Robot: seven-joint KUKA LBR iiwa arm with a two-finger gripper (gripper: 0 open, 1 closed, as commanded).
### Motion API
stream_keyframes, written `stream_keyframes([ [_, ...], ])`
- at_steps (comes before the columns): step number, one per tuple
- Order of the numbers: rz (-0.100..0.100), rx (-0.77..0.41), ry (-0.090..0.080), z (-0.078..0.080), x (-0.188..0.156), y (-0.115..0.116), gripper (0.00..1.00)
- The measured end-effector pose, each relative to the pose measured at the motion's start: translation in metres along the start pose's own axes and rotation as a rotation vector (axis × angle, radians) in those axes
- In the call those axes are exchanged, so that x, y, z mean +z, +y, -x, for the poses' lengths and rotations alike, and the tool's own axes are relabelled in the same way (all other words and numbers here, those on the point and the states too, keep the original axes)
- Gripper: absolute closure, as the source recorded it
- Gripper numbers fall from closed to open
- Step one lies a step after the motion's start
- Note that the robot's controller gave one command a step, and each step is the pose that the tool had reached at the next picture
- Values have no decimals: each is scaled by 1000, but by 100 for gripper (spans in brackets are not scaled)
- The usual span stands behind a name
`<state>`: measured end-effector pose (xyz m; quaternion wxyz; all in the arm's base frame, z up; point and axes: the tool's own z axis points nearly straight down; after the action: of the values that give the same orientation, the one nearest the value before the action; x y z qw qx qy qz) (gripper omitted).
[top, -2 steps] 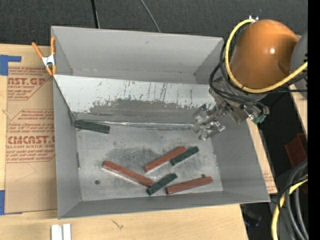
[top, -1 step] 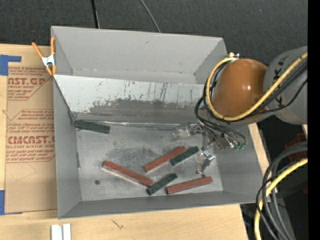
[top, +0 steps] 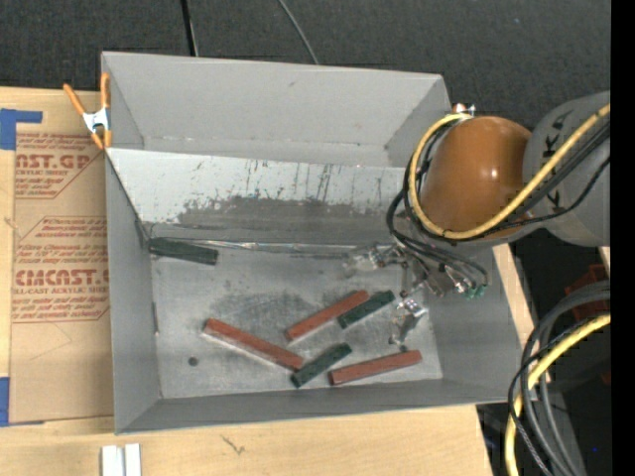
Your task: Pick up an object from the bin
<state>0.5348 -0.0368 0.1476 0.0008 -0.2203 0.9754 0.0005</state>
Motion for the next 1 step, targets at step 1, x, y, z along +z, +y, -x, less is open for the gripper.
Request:
stream_keyframes([
  [1, 0, -195, 8, 44, 75, -1, 100],
])
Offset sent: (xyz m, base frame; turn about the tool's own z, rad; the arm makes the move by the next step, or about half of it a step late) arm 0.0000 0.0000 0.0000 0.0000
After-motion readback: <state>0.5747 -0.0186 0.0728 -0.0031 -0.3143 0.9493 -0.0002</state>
